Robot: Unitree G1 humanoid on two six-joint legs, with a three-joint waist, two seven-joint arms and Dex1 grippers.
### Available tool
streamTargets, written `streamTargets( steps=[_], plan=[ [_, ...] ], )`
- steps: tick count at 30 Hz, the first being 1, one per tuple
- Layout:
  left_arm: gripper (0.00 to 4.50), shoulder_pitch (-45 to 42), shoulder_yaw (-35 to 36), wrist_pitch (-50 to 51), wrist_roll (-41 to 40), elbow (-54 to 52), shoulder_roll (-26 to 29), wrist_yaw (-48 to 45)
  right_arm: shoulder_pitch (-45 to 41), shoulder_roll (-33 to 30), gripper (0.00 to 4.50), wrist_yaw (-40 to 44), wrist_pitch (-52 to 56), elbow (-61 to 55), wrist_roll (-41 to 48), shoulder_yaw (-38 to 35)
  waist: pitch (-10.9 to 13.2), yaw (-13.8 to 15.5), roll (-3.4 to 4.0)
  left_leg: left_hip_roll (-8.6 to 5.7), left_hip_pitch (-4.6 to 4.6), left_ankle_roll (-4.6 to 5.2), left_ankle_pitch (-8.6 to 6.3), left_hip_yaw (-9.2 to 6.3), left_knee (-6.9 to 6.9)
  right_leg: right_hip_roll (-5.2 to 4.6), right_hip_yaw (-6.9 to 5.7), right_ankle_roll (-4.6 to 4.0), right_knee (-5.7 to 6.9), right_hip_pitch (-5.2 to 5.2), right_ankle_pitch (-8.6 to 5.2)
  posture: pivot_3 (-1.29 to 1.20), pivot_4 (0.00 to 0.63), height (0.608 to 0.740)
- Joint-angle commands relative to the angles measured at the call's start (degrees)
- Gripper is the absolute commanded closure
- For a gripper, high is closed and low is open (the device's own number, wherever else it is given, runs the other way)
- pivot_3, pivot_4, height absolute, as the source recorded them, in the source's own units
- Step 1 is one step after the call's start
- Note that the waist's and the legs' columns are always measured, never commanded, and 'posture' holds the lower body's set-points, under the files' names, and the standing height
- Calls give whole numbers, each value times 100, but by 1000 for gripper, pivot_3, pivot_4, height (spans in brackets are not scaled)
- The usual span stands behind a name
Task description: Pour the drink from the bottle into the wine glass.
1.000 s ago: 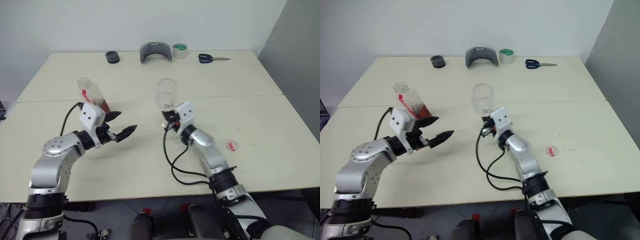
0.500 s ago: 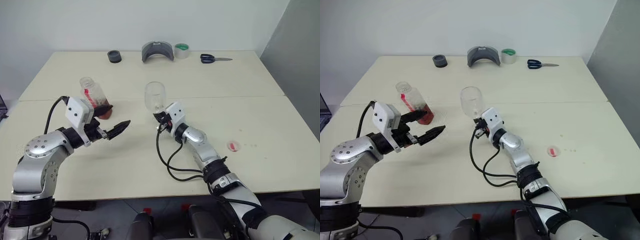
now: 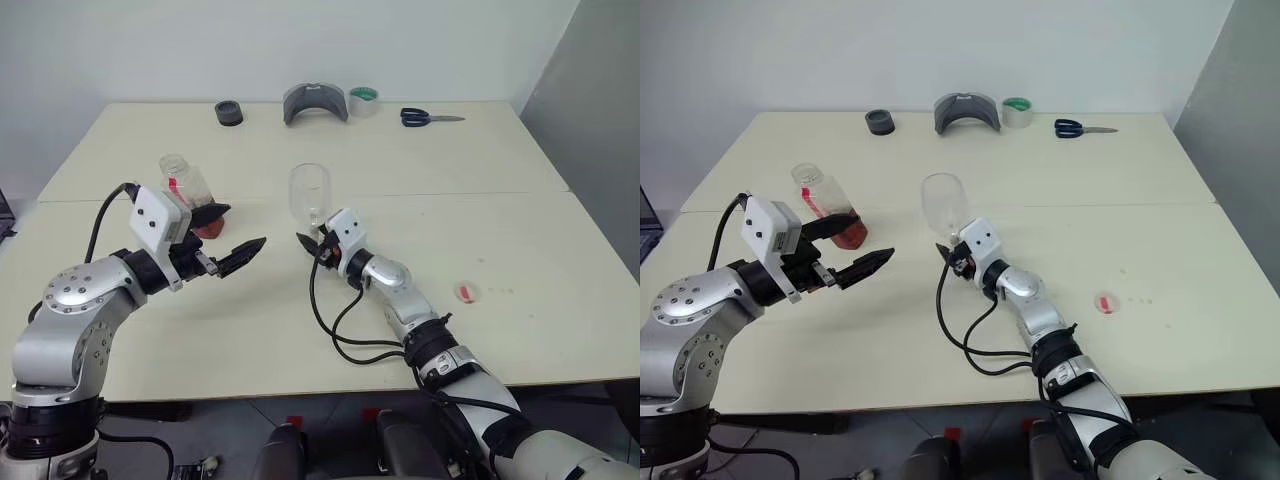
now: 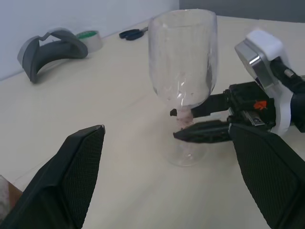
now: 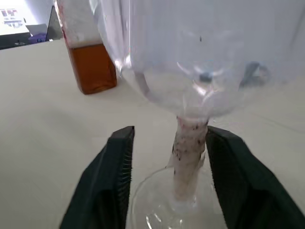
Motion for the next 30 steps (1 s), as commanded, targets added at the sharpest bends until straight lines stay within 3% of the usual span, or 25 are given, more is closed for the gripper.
streamTargets(
  steps=[1,4,13,22,30],
  plan=[
    [0,-153,11,-111,-19,-141,39,19,-98,37,992,50,-54,-103,43,-69,0,-1,0,0,0,0,0,1,0,0,1,0,0,0,0,0,150,740],
    [0,-201,-3,-170,-13,-74,8,0,-96,36,22,59,-32,-127,54,-74,0,-1,0,1,0,0,0,0,0,1,1,0,0,0,0,0,150,740],
    [0,-272,-14,-367,-31,226,-131,-99,75,64,22,60,94,-364,105,-77,0,0,0,1,0,0,0,0,-1,0,0,0,0,-1,0,0,150,740],
    [0,-48,-37,-737,90,335,-372,-77,638,-493,22,46,479,-1009,-108,12,1,6,0,0,-2,0,0,1,0,-2,2,0,-1,-1,0,0,150,740],
    [0,531,-216,-1228,802,750,-901,635,2035,-1430,22,1182,1388,-3664,238,486,1,35,0,1,-3,1,-1,-1,0,-4,2,2,-5,0,-1,0,150,740]
  ],
)
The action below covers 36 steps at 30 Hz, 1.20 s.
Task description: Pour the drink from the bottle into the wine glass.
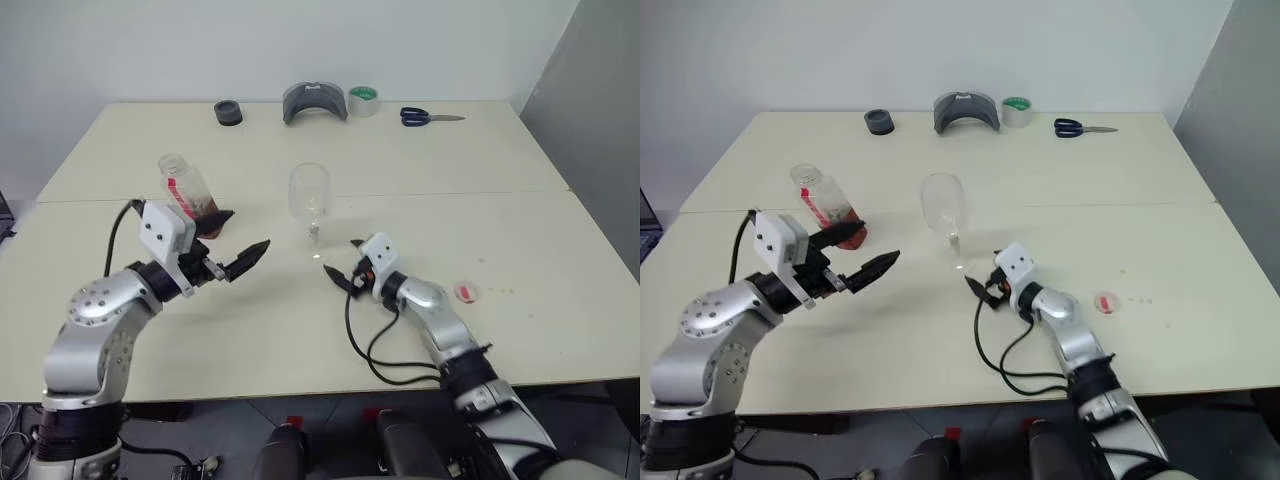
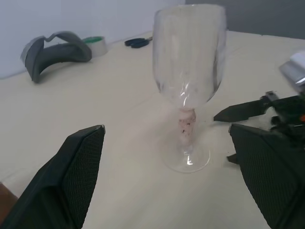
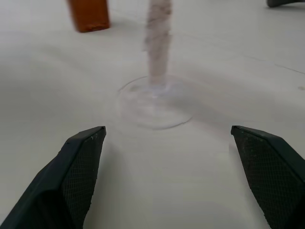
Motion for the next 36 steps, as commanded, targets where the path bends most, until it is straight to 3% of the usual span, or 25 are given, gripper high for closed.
streamTargets(
  steps=[1,7,12,20,36],
  plan=[
    [0,169,-8,-413,514,278,-122,455,321,-275,22,487,345,-1334,285,168,0,-2,0,0,0,0,0,0,1,1,0,0,1,0,0,0,150,740],
    [0,380,79,-861,1059,856,-498,1224,805,-945,22,1049,894,-2808,750,184,1,46,-3,4,2,0,0,-6,-1,0,-6,0,-2,3,-1,0,150,740],
    [0,13,323,-1004,923,1497,-563,1371,853,-1312,22,1355,1700,-3630,1401,119,1,133,-6,0,-2,0,-1,-8,1,0,-12,1,-11,6,0,0,150,740],
    [0,-745,393,-1550,1119,2717,-239,1397,781,-1394,22,1168,2089,-3898,1512,138,-1,144,-9,-2,-5,-1,0,-10,1,-1,-16,1,-17,7,0,0,150,740],
    [0,-1902,216,-1949,1221,3946,-52,1042,544,-1390,22,966,2126,-3839,1443,174,-1,148,-12,-3,-8,-1,0,-11,2,0,-19,2,-18,6,0,0,150,740]
  ],
)
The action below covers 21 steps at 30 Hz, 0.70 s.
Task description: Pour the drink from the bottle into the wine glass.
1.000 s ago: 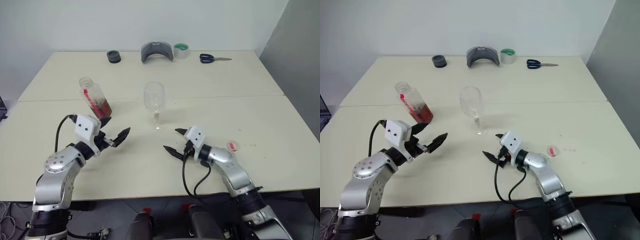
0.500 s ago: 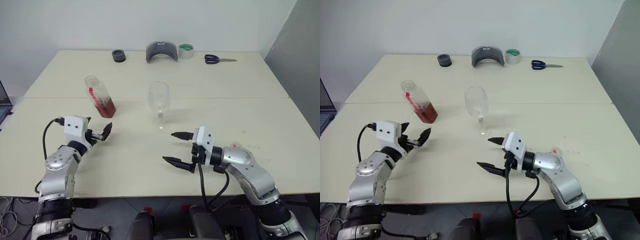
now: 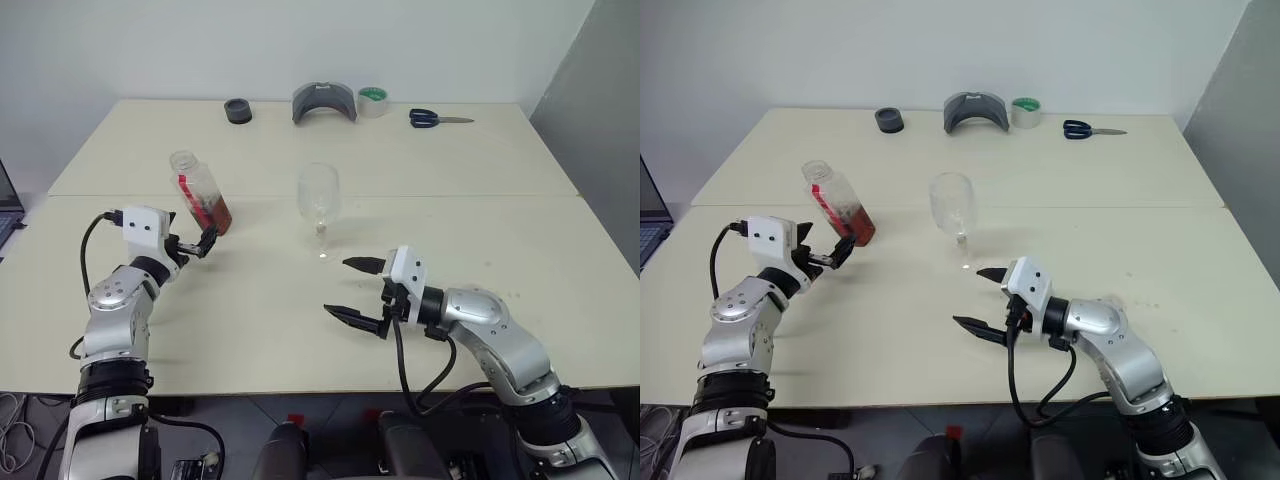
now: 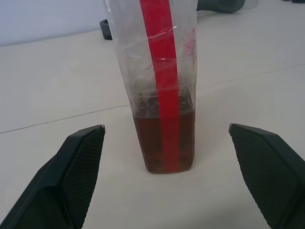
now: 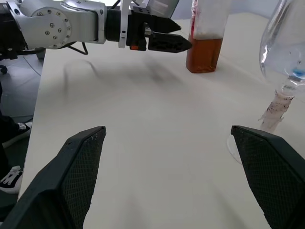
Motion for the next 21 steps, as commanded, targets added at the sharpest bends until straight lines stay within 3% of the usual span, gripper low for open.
streamTargets(
  steps=[1,16,21],
  plan=[
    [0,-349,-1,-224,61,207,146,-53,-124,11,22,-38,-37,-164,35,-24,0,1,0,0,0,0,0,0,0,0,0,0,0,0,0,0,150,740],
    [0,-1650,-102,-813,222,2029,272,-351,-328,162,22,-167,29,-180,175,-81,0,-5,-2,-2,-3,0,0,0,3,1,-2,0,5,-3,0,0,150,740],
    [1287,-1923,-100,-976,221,2486,269,-425,-347,184,0,-191,13,-190,218,-95,0,-6,-2,-4,-4,0,0,0,4,1,-2,0,6,-4,0,0,150,740]
  ],
)
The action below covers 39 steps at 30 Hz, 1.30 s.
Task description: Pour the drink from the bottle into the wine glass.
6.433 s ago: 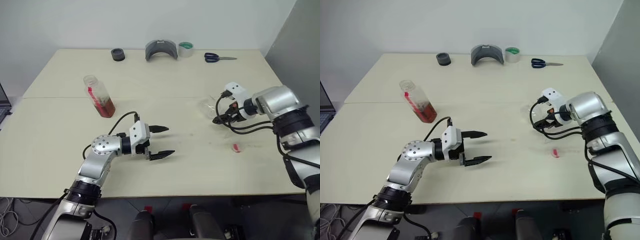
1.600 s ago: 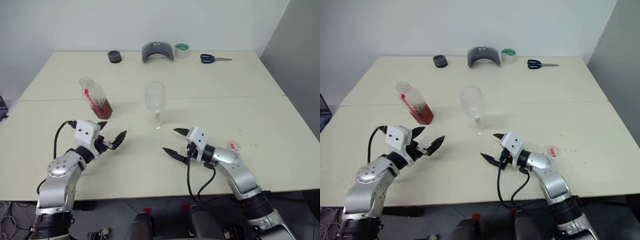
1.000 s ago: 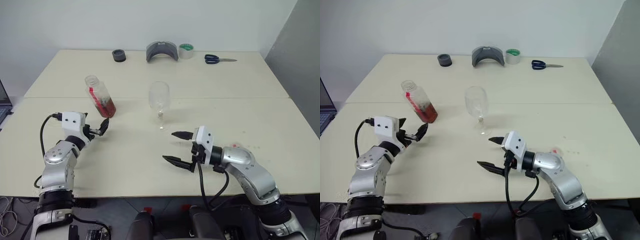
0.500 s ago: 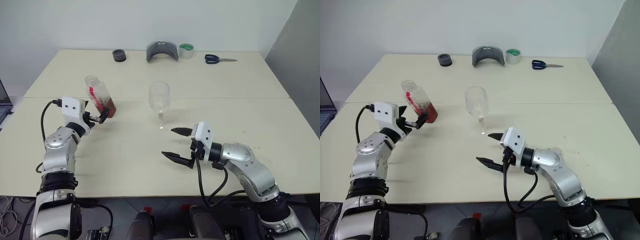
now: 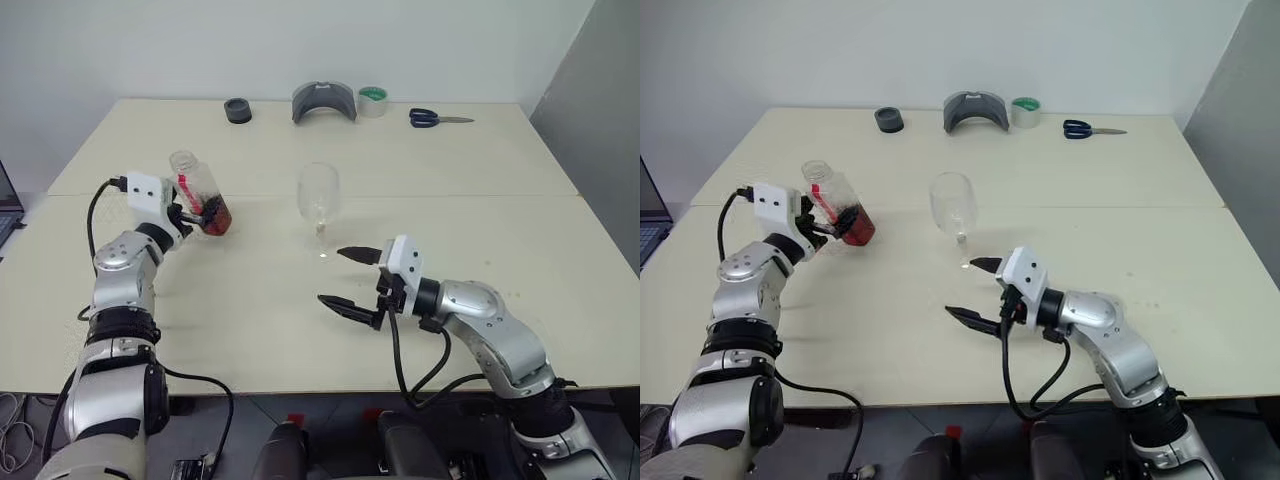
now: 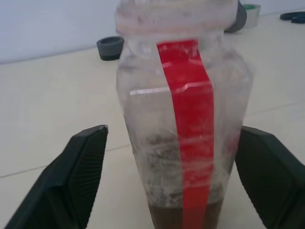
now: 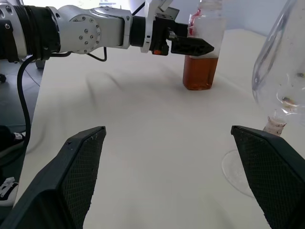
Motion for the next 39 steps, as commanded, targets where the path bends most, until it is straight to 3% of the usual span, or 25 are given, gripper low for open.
streamTargets(
  steps=[1,4,6,12,18,23,29,39],
  plan=[
    [1600,-210,53,-200,-14,162,88,-65,-83,39,0,-51,-23,-198,111,-107,0,-2,0,1,0,0,0,0,0,0,0,0,0,0,0,0,150,740],
    [2517,-237,53,-236,-34,231,71,-104,-71,52,0,-90,-47,-226,126,-129,0,-8,0,1,0,0,0,0,0,0,0,0,2,-1,0,0,150,740],
    [2732,-239,51,-253,-34,247,62,-117,-67,52,0,-101,-57,-235,126,-131,0,-9,0,1,0,0,0,0,0,0,1,0,3,-1,0,0,150,740],
    [2734,-214,-14,-154,-91,-225,-71,-161,-33,-43,0,-157,-46,-445,127,-246,0,-2,0,0,-1,0,0,-2,2,0,0,0,5,-2,0,0,150,740],
    [2734,-118,-601,239,57,-1711,-324,-442,29,-146,0,-533,442,-904,391,-820,1,17,-3,-1,-37,-5,3,-20,12,-4,-13,-1,0,-16,1,0,150,740],
    [2734,-283,-1162,-32,565,-2200,-285,-539,59,-240,0,-825,469,-1079,324,-1076,1,24,-3,-5,-34,-5,3,-15,10,-4,-10,-1,1,-16,1,0,150,740],
    [2734,-708,-1581,-1078,1178,-1798,-253,-467,-220,-250,0,-937,450,-845,351,-1209,2,8,-3,-2,-33,-3,2,-13,10,1,-8,-1,4,-16,1,0,150,740],
    [2735,-1401,-2083,-3126,2580,-379,126,602,-462,-239,0,-1082,774,-770,481,-1255,2,7,-3,-6,-36,0,1,-13,10,-1,-10,-1,1,-16,1,0,150,740]
  ],
)
